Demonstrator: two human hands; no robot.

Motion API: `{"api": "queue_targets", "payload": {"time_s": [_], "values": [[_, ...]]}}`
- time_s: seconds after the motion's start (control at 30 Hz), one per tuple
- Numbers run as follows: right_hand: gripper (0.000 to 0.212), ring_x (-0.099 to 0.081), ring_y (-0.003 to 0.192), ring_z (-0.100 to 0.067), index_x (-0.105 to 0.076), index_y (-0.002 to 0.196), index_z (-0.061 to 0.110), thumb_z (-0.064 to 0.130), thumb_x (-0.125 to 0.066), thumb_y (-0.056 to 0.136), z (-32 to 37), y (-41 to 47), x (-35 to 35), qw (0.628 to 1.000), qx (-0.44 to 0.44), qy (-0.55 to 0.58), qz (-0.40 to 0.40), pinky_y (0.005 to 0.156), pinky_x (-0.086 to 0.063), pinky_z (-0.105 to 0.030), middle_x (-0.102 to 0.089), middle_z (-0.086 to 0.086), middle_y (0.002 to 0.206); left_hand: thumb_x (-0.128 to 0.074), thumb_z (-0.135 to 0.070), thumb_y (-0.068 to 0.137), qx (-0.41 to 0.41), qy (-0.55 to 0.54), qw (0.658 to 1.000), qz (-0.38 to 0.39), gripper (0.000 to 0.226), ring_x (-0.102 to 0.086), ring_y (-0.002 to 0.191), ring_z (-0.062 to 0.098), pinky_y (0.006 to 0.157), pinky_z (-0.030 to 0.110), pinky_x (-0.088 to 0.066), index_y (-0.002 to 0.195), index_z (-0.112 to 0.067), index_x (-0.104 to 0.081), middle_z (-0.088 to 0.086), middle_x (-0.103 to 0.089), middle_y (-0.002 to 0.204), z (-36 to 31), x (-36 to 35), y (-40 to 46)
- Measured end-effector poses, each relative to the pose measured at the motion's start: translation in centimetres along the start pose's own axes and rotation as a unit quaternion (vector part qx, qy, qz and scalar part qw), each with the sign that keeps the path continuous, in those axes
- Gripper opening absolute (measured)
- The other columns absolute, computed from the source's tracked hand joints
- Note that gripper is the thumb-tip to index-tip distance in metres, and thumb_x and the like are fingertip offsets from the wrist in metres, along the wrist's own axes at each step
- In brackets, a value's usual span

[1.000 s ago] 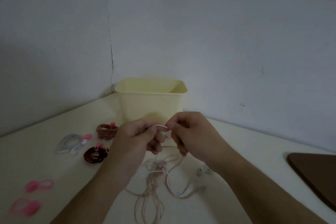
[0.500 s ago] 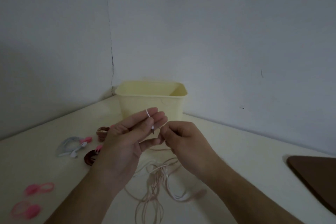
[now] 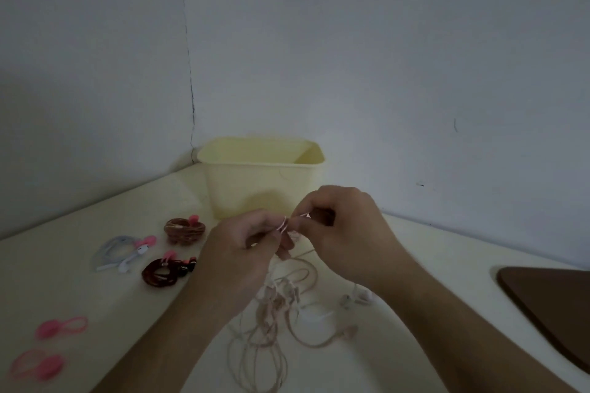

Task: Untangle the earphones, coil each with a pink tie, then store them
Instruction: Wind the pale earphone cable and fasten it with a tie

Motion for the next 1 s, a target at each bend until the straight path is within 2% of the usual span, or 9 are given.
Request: {"api": "queue_targets", "payload": {"time_s": [0.13,0.27,0.4,0.57,0.7,0.77,0.87,0.93,1.0], "values": [[0.012,-0.055,0.071,-0.005,-0.077,0.08,0.029,0.022,-0.084,0.087,-0.2,0.1,-0.3,0.995,0.058,-0.049,-0.058,0.063,-0.039,-0.016,-0.051,0.016,0.069,-0.057,0.004,0.098,0.043,-0.103,0.992,0.052,0.033,-0.063,0.065,0.019,0.059,0.027,-0.043,0.082,-0.013,-0.081,0.01,-0.07,0.072,-0.5,0.2,0.1],[0.019,-0.055,0.066,-0.005,-0.075,0.079,0.027,0.026,-0.073,0.097,-0.2,0.0,-0.4,0.999,0.023,0.033,-0.009,0.062,-0.042,-0.016,-0.062,0.007,0.071,-0.061,-0.019,0.092,0.09,-0.245,0.963,0.072,0.026,-0.052,0.064,0.018,0.063,0.026,-0.046,0.084,-0.004,-0.081,0.01,-0.059,0.072,-0.7,0.5,0.0],[0.032,-0.051,0.058,-0.009,-0.07,0.073,0.029,0.03,-0.062,0.103,-0.8,-0.3,-1.7,0.997,-0.026,0.058,0.033,0.059,-0.042,-0.03,-0.06,0.001,0.063,-0.058,-0.015,0.091,0.1,-0.369,0.922,0.054,0.024,-0.068,0.074,0.016,0.064,0.026,-0.052,0.087,-0.01,-0.082,0.008,-0.07,0.083,-1.2,0.7,-0.2],[0.027,-0.044,0.048,-0.005,-0.074,0.08,0.021,0.029,-0.062,0.103,0.0,-1.0,-2.7,0.993,-0.03,0.058,0.096,0.053,-0.034,-0.017,-0.051,0.012,0.053,-0.06,-0.011,0.097,0.068,-0.321,0.943,-0.063,0.021,-0.077,0.105,0.019,0.066,0.026,-0.058,0.112,-0.012,-0.075,0.006,-0.08,0.111,-1.4,1.3,0.1],[0.024,-0.047,0.053,-0.003,-0.073,0.079,0.019,0.029,-0.068,0.099,1.1,-0.9,-2.0,0.994,-0.006,0.066,0.082,0.055,-0.038,-0.02,-0.059,0.005,0.061,-0.063,-0.003,0.1,0.033,-0.123,0.988,-0.091,0.021,-0.078,0.093,0.014,0.058,0.026,-0.06,0.108,-0.016,-0.077,-0.002,-0.082,0.102,-1.3,0.9,-0.1],[0.025,-0.048,0.051,-0.002,-0.073,0.075,0.019,0.028,-0.07,0.099,1.0,-0.7,-1.0,0.997,-0.011,0.063,0.042,0.052,-0.038,-0.016,-0.059,0.01,0.057,-0.063,-0.003,0.1,0.021,-0.07,0.996,-0.053,0.024,-0.077,0.088,0.015,0.055,0.031,-0.057,0.103,-0.02,-0.079,-0.002,-0.082,0.097,-1.1,0.6,-0.2],[0.026,-0.047,0.048,-0.003,-0.074,0.071,0.02,0.024,-0.074,0.097,0.7,-0.4,0.4,0.998,-0.026,0.061,0.01,0.05,-0.036,-0.013,-0.054,0.017,0.048,-0.059,-0.001,0.102,0.029,-0.079,0.996,0.013,0.025,-0.074,0.079,0.016,0.051,0.034,-0.049,0.099,-0.013,-0.08,0.006,-0.08,0.088,-1.2,0.2,-0.4],[0.022,-0.047,0.048,-0.005,-0.074,0.072,0.021,0.025,-0.078,0.093,0.5,-0.3,0.7,0.998,-0.025,0.056,0.001,0.051,-0.04,-0.019,-0.06,0.01,0.052,-0.057,0.001,0.102,0.045,-0.085,0.994,0.045,0.026,-0.07,0.072,0.015,0.05,0.032,-0.046,0.095,-0.007,-0.08,0.009,-0.077,0.082,-1.2,0.2,-0.3],[0.02,-0.058,0.054,-0.012,-0.073,0.074,0.022,0.024,-0.079,0.092,0.6,-0.4,0.6,0.998,-0.02,0.065,0.002,0.058,-0.053,-0.032,-0.072,0.0,0.065,-0.057,0.002,0.101,0.074,-0.13,0.985,0.084,0.025,-0.065,0.069,0.017,0.049,0.03,-0.044,0.09,-0.003,-0.079,0.012,-0.072,0.078,-1.1,0.3,-0.2]]}}
Point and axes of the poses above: each hand's wrist, its own y-axis towards the middle knuckle, its own x-axis out of the back of the hand, z = x × y, the point moved 1 cm from there along y, towards the middle knuckle
